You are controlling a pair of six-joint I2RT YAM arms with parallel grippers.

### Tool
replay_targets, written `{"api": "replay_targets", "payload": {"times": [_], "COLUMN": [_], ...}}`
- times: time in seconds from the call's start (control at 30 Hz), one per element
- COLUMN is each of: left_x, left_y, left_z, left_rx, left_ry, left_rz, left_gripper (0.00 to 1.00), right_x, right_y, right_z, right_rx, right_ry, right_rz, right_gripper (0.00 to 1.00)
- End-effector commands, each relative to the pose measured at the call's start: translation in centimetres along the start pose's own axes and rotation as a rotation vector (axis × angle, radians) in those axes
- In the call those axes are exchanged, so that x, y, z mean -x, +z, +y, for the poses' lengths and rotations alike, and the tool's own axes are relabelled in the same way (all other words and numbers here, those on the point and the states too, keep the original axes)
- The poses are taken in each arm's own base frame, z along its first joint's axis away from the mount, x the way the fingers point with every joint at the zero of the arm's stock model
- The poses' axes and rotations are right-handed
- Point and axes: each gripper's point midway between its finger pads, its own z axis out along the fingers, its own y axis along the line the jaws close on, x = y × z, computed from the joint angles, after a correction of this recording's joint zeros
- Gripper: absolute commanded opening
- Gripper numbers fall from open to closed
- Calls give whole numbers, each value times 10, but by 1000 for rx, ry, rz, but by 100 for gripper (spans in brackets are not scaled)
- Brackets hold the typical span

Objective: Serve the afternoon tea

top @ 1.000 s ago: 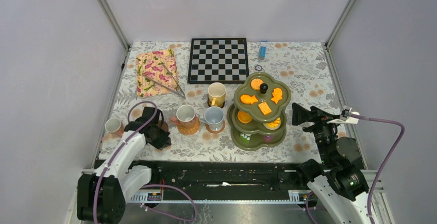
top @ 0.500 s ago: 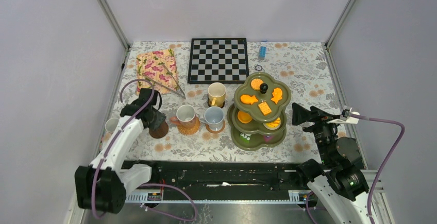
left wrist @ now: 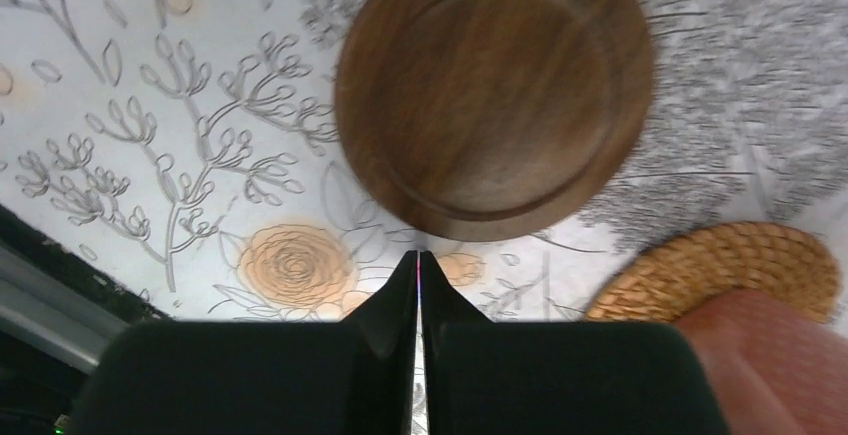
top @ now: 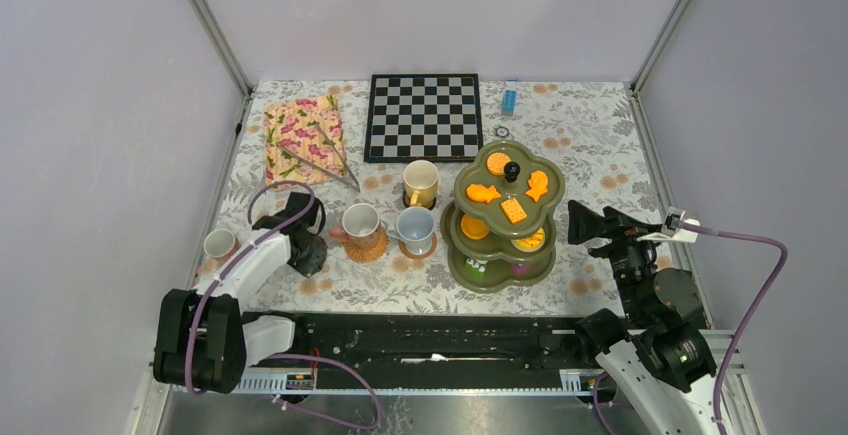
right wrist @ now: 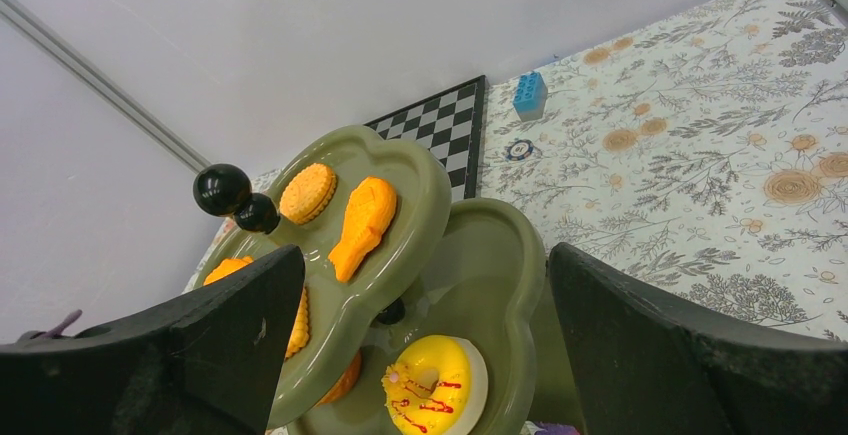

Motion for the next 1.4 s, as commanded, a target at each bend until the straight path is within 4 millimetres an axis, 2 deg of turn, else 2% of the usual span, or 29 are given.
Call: {"api": "replay_targets", "payload": {"times": [0.0,0.13,0.23,0.3,0.4,0.47,0.5,0.6,0.67,0.73,0.83,0.97,1.17,1.37], "left_x": [-11,-7,15,30,52,60,57,35,18,2,-24,-51,-73,-93], "left_y": [5,-7,-29,-37,-32,-19,-10,8,11,11,15,9,-15,-14], "left_z": [9,-7,-23,-31,-30,-27,-26,-28,-24,-17,6,27,17,18], "left_rx": [6,-84,-140,-148,-83,-40,-30,-16,9,23,46,29,-104,-108], "left_ry": [-65,-45,-37,-34,-43,-54,-47,-24,11,23,5,0,7,83], "left_rz": [6,0,-70,-122,-192,-193,-166,-70,-59,-58,-9,37,82,117], "left_gripper": [0,0,0,5,9,5,1,0,0,0,0,0,0,0], "right_x": [12,13,14,12,11,13,14,17,18,18,17,16,14,15], "right_y": [0,-1,-1,-1,-1,-2,-3,-5,-7,-7,-7,-6,-4,-5], "right_z": [5,4,4,4,4,5,5,2,1,1,1,2,6,9], "right_rx": [14,14,13,12,13,19,20,8,3,4,1,7,22,34], "right_ry": [5,-6,-3,-2,2,6,6,-4,-5,-1,-2,-4,-6,6], "right_rz": [-38,-41,-44,-42,-37,-44,-47,-51,-55,-57,-54,-47,-31,-33], "right_gripper": [98,98,98,98,98,98,98,98,98,98,98,98,98,98]}}
